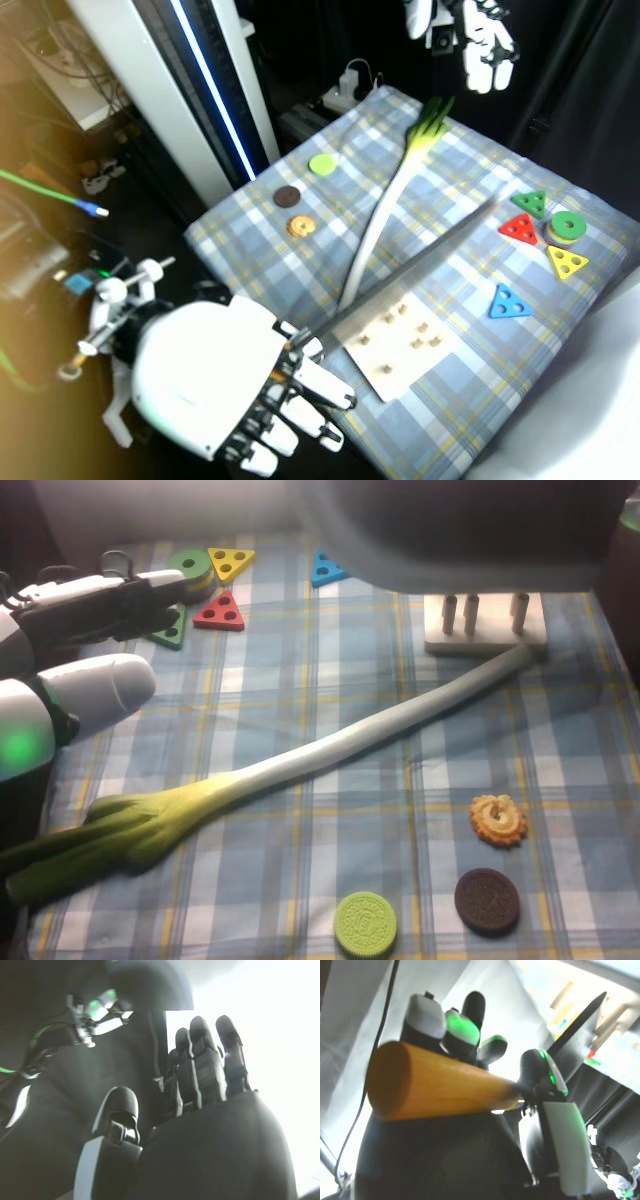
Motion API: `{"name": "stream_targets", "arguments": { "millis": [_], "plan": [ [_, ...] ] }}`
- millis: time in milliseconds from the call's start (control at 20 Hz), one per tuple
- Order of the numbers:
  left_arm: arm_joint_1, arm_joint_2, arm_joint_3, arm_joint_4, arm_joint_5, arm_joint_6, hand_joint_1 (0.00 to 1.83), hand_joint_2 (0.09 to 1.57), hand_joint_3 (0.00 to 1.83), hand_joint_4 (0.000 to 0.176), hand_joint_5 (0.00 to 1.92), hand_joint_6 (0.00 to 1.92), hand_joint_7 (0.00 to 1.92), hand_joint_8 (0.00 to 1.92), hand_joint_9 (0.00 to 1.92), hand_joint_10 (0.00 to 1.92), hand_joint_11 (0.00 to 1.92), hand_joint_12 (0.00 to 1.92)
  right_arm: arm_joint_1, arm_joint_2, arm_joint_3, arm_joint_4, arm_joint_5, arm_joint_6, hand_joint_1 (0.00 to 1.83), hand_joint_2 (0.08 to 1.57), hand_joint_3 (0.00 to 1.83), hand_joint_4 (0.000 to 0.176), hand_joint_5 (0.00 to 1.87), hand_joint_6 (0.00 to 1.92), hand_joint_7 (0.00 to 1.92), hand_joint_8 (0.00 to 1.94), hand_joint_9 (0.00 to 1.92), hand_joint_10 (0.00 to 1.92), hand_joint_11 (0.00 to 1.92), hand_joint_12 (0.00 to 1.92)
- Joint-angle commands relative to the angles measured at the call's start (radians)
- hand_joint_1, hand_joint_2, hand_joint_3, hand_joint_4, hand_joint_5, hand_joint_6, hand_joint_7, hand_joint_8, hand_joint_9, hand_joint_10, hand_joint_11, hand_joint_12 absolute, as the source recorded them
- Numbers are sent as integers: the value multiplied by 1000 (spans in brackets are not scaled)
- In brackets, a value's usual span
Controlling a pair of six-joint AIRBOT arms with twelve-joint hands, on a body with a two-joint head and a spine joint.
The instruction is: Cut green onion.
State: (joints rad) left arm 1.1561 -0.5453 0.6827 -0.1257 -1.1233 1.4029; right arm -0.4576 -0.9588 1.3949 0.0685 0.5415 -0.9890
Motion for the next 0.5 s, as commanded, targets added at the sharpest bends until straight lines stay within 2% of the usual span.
{"name": "stream_targets", "arguments": {
  "millis": [0,50,100,150,200,250,300,350,400,450],
  "plan": [
    [-14,9,-1,9,-129,-4,0,1436,1,0,253,0,348,0,327,0,0,592,26,13,-1,24,160,10,271,1563,4,68,493,1921,874,1941,1134,1921,1295,1921],
    [-17,16,-6,29,-124,-4,0,1430,0,0,251,0,329,0,318,0,0,593,33,16,-3,24,165,10,222,1564,3,95,463,1921,841,1941,1121,1921,1310,1921],
    [-31,20,-8,57,-92,2,0,1427,0,0,238,0,312,0,311,0,0,595,40,22,-9,24,176,10,231,1566,9,88,470,1921,856,1941,1127,1921,1328,1921],
    [-53,19,-10,70,-47,31,0,1414,0,0,228,0,275,0,260,0,0,572,47,26,-14,24,183,10,204,1553,3,99,442,1921,831,1941,1105,1921,1297,1921],
    [-76,16,-15,79,2,83,0,1412,0,0,232,1,250,4,219,11,0,402,54,28,-17,23,188,10,240,1557,3,115,482,1921,864,1941,1125,1921,1309,1921],
    [-96,9,-20,84,43,126,0,1411,0,0,247,5,256,6,216,10,0,310,61,31,-20,19,191,10,240,1547,0,112,512,1921,906,1941,1142,1921,1327,1921],
    [-130,-11,-26,96,114,182,0,1400,0,0,213,8,221,7,148,17,0,120,73,37,-28,6,200,10,196,1536,0,137,523,1921,929,1941,1153,1921,1340,1921],
    [-143,-25,-26,105,147,186,0,1385,0,0,203,6,219,8,151,22,38,100,79,44,-35,-1,205,10,181,1551,4,119,526,1921,950,1941,1197,1921,1388,1921],
    [-154,-40,-25,114,180,186,0,1388,0,0,215,3,234,3,184,9,78,127,85,56,-48,-7,215,10,201,1567,40,1,510,1921,883,1941,1161,1921,1322,1921],
    [-156,-42,-25,116,188,186,0,1388,0,0,215,3,234,3,184,9,78,127,86,57,-49,-8,218,10,201,1567,40,1,510,1921,883,1941,1161,1921,1322,1921]
  ]
}}
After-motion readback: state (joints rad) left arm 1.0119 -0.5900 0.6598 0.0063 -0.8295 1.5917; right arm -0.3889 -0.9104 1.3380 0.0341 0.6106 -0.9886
